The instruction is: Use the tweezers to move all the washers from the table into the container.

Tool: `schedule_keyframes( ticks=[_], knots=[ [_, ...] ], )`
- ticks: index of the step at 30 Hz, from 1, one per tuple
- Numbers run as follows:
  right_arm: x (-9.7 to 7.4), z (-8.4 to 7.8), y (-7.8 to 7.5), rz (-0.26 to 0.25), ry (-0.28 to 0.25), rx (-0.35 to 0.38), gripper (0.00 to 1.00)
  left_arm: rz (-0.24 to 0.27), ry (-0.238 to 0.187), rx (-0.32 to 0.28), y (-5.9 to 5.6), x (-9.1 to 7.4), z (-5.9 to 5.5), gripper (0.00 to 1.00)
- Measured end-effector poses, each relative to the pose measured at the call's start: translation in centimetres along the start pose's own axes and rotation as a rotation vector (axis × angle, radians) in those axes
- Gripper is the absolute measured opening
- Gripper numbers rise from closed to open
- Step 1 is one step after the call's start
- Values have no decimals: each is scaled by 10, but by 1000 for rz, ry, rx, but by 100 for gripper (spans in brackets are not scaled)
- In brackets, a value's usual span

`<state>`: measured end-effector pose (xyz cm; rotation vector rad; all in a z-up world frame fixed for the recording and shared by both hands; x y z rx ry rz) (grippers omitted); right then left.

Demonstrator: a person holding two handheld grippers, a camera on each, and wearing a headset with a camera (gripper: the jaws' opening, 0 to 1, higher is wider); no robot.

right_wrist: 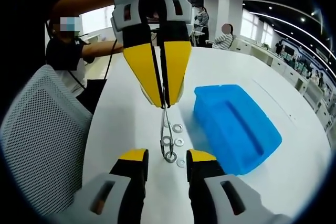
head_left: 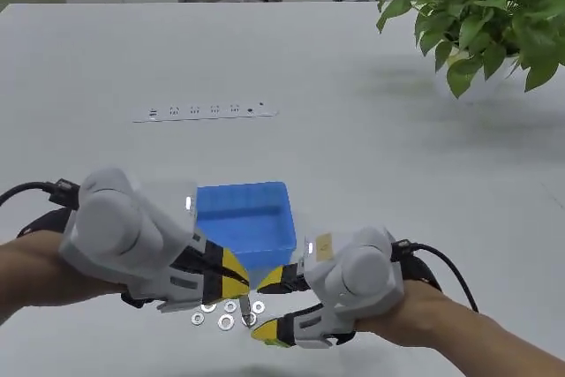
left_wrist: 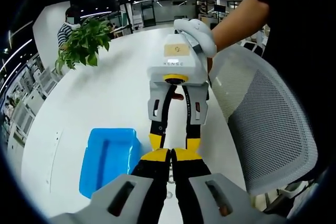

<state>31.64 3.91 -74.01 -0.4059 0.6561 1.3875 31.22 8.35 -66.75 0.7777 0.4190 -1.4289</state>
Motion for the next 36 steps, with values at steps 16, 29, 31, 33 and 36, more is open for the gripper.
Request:
schedule_keyframes(
  ticks=[16,29,31,33,36],
  knots=[
    [10,3,-1,31,52,-33,14,-1,6,-5,-1,3,-1,6],
    [13,2,2,38,59,-44,10,-6,3,-13,-3,3,-3,6],
    [13,2,2,36,59,-42,10,-7,2,-14,-4,4,-3,6],
    [13,2,2,34,58,-39,10,-6,2,-12,-3,4,-3,6],
    [13,2,2,30,57,-39,9,-6,2,-8,-3,4,-3,6]
  ],
)
Point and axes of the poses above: the centre of the closed fingertips' face, and the gripper's own axes: x roughly forward along the fingers, y roughly to its left, z roughly out of its top, the point moved 4 cm from there along -x, roughly backward along the fingers, and after that the axes turned 11 degrees about x, right-handed, at the moved point
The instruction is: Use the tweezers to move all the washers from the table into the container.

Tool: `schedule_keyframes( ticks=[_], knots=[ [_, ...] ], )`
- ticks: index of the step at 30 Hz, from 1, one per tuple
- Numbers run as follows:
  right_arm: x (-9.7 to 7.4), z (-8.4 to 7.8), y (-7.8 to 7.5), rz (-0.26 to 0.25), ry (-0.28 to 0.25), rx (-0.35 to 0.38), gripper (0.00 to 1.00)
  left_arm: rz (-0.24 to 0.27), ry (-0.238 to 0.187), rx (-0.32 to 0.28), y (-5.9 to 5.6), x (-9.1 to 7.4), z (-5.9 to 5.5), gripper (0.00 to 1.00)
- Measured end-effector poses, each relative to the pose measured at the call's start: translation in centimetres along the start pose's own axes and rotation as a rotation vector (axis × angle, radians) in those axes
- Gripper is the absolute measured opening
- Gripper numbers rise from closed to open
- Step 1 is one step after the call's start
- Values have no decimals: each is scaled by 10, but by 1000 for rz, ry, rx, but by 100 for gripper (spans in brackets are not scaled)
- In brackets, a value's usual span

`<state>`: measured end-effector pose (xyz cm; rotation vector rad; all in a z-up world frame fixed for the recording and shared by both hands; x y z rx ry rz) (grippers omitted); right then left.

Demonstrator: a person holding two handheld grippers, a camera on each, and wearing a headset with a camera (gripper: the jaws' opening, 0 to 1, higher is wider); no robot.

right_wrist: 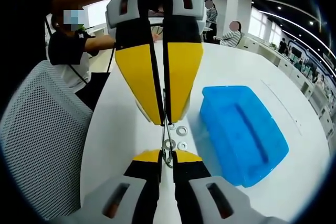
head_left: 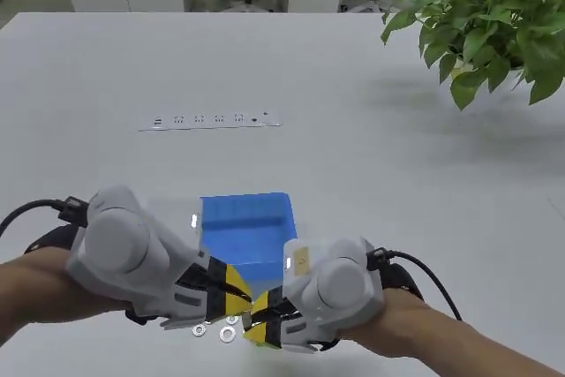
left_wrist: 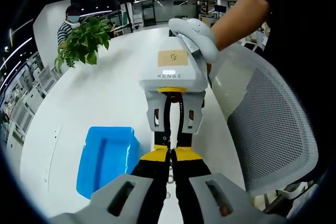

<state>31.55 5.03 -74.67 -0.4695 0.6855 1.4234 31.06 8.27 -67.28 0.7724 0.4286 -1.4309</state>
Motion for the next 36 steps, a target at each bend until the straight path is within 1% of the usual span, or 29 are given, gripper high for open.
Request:
schedule_keyframes(
  ticks=[5,11,13,17,22,23,24,26,28,31,32,35,36],
  knots=[
    [-1,-1,1,4,1,7,9,-1,3,-1,0,0,1,6],
    [-5,2,1,-1,-12,6,9,4,-7,-10,1,-2,3,7],
    [-6,3,1,-4,-15,4,9,6,-7,-8,1,-2,3,9],
    [-8,4,1,-10,-17,2,9,23,-21,-18,3,-6,5,13],
    [-10,4,1,-10,-15,-2,9,49,-27,-32,5,-11,2,23],
    [-11,4,1,-10,-15,-1,9,57,-30,-39,6,-12,1,27],
    [-12,5,1,-9,-16,0,9,70,-37,-53,7,-14,0,31],
    [-13,5,2,-9,-15,-3,9,79,-47,-79,6,-16,-2,37],
    [-14,7,2,-8,-18,-3,9,100,-67,-103,7,-19,-3,43],
    [-16,9,0,-13,-24,-5,9,120,-92,-151,6,-22,-4,62],
    [-17,10,0,-13,-25,-5,9,129,-97,-163,6,-24,-5,65],
    [-19,13,-1,-10,-27,-9,9,147,-108,-180,5,-27,-6,70],
    [-21,15,-1,-11,-30,-12,9,157,-109,-195,5,-27,-7,71]
  ],
)
Point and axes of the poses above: the centre of the closed fingertips' face, and the gripper's own axes: x roughly forward along the fingers, y roughly to its left, z roughly out of its top, the point moved 4 cm from there along -x, roughly backward along the fingers, and after that the axes turned 11 degrees about x, right-handed, at the moved point
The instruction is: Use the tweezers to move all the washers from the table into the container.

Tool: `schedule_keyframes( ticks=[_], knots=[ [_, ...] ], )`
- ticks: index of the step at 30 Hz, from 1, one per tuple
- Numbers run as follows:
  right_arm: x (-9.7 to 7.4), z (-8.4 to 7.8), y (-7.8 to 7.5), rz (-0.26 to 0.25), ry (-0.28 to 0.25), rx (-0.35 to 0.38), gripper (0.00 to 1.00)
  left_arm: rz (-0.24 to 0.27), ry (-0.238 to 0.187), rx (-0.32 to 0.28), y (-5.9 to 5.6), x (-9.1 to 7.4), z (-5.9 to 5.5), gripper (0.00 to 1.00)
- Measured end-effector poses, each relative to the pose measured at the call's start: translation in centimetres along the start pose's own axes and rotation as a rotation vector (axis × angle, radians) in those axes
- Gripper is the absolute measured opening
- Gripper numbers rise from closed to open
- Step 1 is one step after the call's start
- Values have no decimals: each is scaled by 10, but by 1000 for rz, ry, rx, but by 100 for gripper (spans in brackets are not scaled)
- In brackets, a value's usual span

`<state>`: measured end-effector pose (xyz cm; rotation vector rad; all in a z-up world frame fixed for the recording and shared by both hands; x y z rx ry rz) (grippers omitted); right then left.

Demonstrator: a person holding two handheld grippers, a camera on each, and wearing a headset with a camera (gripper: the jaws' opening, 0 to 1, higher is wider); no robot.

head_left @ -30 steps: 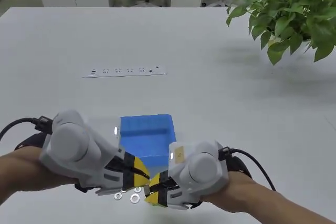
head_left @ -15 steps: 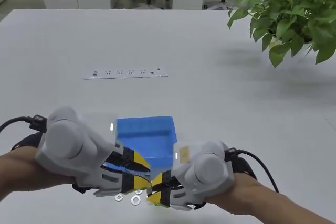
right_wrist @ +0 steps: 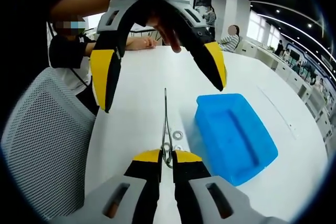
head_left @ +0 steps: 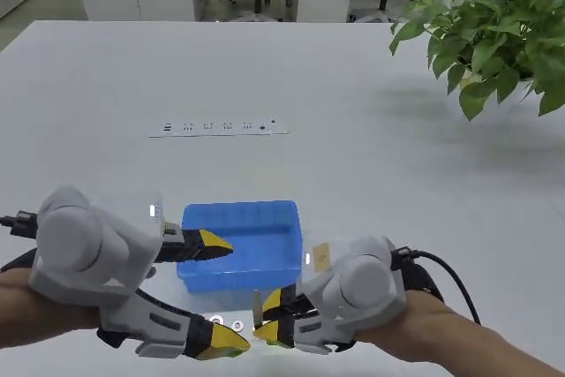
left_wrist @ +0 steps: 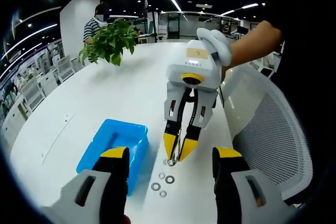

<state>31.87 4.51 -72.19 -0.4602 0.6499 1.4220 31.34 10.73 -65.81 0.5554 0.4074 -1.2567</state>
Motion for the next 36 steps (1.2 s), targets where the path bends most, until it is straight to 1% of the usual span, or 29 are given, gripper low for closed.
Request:
schedule_keyframes(
  ticks=[4,7,9,14,17,22,26,27,29,32,36],
  knots=[
    [-4,7,-1,4,-5,-10,9,36,-7,-19,1,-4,-3,80],
    [-7,11,-1,7,-7,-17,9,68,-21,-51,2,-8,-3,87],
    [-9,14,-2,7,-7,-26,9,80,-33,-61,3,-10,-3,91],
    [-17,24,-5,6,-15,-38,9,101,-51,-85,2,-15,-1,95],
    [-21,28,-8,4,-16,-46,9,116,-57,-94,3,-16,-1,99],
    [-25,35,-14,-4,-20,-57,9,128,-59,-104,4,-17,-1,99],
    [-27,39,-20,-11,-19,-66,9,132,-72,-105,5,-17,3,99],
    [-27,40,-21,-12,-18,-68,9,133,-70,-101,5,-16,3,99],
    [-28,42,-27,-16,-24,-65,9,133,-54,-101,8,-15,1,99],
    [-29,45,-35,-26,-28,-66,9,134,-49,-101,9,-14,1,99],
    [-30,49,-48,-40,-42,-58,9,135,-65,-104,11,-15,4,99]
  ],
)
Point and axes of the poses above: the centre of the closed fingertips' face, and the gripper's own axes: x roughly forward along the fingers, y roughly to its left, z roughly out of its top, the point moved 4 cm from there along -x, roughly backward along the fingers, and after that the axes turned 11 degrees about x, right-handed, at the moved point
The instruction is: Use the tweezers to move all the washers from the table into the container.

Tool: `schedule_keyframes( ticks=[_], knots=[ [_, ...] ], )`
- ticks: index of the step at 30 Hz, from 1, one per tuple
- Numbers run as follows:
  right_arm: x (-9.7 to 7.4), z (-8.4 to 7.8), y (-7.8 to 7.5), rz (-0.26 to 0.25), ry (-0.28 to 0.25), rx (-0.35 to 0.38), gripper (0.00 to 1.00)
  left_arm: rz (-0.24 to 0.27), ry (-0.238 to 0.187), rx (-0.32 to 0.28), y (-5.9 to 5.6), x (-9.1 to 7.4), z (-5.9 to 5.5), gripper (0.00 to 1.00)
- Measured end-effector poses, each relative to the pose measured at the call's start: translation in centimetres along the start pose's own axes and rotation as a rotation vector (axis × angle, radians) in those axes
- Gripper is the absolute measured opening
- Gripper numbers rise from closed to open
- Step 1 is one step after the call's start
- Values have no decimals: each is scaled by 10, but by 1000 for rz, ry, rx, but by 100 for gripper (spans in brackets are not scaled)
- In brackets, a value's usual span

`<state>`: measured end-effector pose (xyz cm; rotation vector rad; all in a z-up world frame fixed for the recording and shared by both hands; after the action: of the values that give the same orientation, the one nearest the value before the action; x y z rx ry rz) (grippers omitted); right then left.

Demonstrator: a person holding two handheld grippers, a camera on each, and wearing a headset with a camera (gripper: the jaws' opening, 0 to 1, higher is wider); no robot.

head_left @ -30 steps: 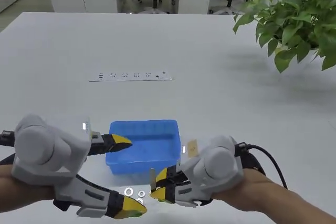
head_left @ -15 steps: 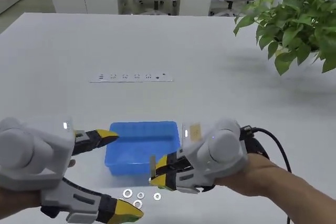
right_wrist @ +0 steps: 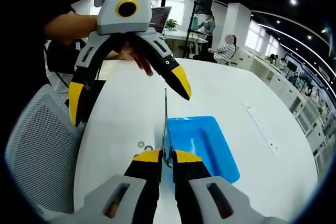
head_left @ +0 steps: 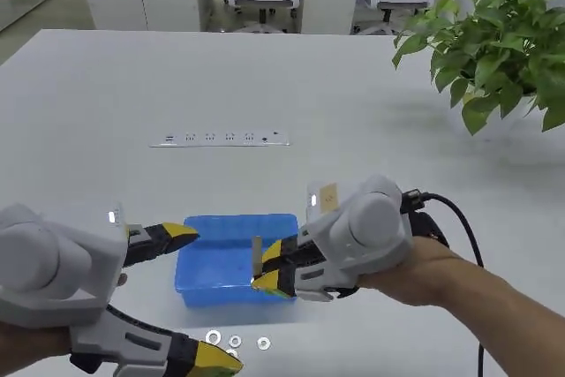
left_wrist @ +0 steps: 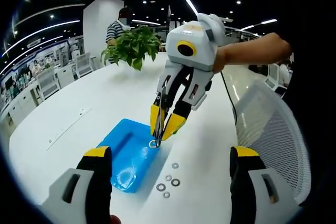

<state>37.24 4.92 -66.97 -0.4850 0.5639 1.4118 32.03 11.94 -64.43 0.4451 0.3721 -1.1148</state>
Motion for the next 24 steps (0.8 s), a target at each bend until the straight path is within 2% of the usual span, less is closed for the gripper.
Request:
schedule_keyframes(
  ticks=[11,24],
  knots=[
    [11,0,-23,-14,-15,6,9,5,-6,-2,11,0,-2,99],
    [31,-8,-38,4,-12,-1,9,9,-24,-2,27,6,0,98]
  ],
)
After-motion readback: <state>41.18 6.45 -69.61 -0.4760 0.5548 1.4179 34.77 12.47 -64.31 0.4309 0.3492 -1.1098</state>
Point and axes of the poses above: the centre of the closed fingertips' face, and the gripper's own axes: x roughly forward along the fingers, y roughly to its left, z roughly out of its top, the point moved 4 cm from there along -x, roughly backward along the fingers, and after that the axes turned 11 degrees about x, right-handed, at the moved point
